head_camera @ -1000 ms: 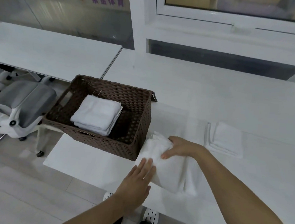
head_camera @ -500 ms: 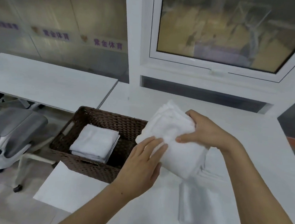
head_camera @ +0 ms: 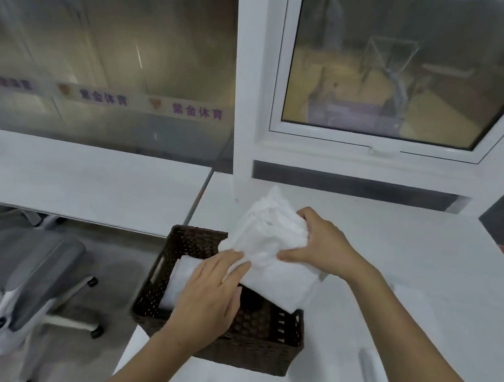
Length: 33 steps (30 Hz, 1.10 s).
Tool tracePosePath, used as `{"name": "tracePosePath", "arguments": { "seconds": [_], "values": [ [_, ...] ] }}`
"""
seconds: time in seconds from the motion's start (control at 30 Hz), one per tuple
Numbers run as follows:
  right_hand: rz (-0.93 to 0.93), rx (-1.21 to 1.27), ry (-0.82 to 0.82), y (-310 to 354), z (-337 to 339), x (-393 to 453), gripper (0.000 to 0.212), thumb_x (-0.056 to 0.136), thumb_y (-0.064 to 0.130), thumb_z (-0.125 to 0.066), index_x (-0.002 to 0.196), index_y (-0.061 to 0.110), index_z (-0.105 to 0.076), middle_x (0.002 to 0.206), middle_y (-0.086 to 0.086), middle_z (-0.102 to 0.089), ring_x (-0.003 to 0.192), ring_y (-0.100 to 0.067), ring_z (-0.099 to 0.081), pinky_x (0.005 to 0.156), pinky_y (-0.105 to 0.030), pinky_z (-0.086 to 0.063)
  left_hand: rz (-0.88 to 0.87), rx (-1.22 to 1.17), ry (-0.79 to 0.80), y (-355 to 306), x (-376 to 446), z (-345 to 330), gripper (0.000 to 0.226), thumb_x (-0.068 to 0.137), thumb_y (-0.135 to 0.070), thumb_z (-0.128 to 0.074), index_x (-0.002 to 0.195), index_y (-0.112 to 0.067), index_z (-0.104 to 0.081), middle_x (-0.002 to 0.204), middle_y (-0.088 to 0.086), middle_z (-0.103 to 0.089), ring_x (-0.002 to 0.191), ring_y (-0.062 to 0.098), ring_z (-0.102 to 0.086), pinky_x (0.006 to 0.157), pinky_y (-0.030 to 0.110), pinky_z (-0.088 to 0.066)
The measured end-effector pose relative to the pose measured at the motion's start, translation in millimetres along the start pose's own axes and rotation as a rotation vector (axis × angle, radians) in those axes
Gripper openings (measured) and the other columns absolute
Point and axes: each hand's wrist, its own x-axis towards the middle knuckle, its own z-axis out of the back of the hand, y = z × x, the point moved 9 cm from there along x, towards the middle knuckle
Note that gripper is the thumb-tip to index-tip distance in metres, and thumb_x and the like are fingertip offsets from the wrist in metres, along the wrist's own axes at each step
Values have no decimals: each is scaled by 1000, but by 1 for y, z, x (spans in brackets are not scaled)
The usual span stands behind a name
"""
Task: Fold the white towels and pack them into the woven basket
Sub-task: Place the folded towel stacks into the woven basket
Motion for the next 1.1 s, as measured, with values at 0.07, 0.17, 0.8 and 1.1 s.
{"name": "tracePosePath", "arguments": {
  "seconds": [0.07,0.17,0.8,1.1],
  "values": [
    [-30,-20,2,8,-20,8,80,57,69,-85,119,46,-40,99,20,-64,88,-7,-62,82,-36,-55,100,-57,23,49,-11,-1,39,97,-21,-48,135,-15,-59,140,2,-53,131,19,-49,110,35,-41],
    [-30,-116,43,18,-50,15,95,61,69,-83,139,43,-33,114,20,-60,98,-8,-59,86,-32,-51,313,-129,149,119,-24,-22,37,99,-21,-46,134,-17,-57,133,-2,-53,120,18,-52,99,34,-49],
    [-56,-480,496,-47,-194,43,78,66,57,-84,132,34,-49,120,9,-64,109,-20,-60,91,-41,-51,252,-56,1136,199,-79,-216,54,105,-3,-35,156,-20,-36,169,7,-15,152,28,-25,122,32,-24],
    [-192,-327,700,-100,-239,72,88,76,42,-86,149,22,-41,140,0,-53,126,-22,-51,106,-36,-46,418,-126,1102,207,-81,-220,54,102,-14,-41,156,-15,-34,158,-4,-42,146,23,-37,119,33,-31]
  ]
}}
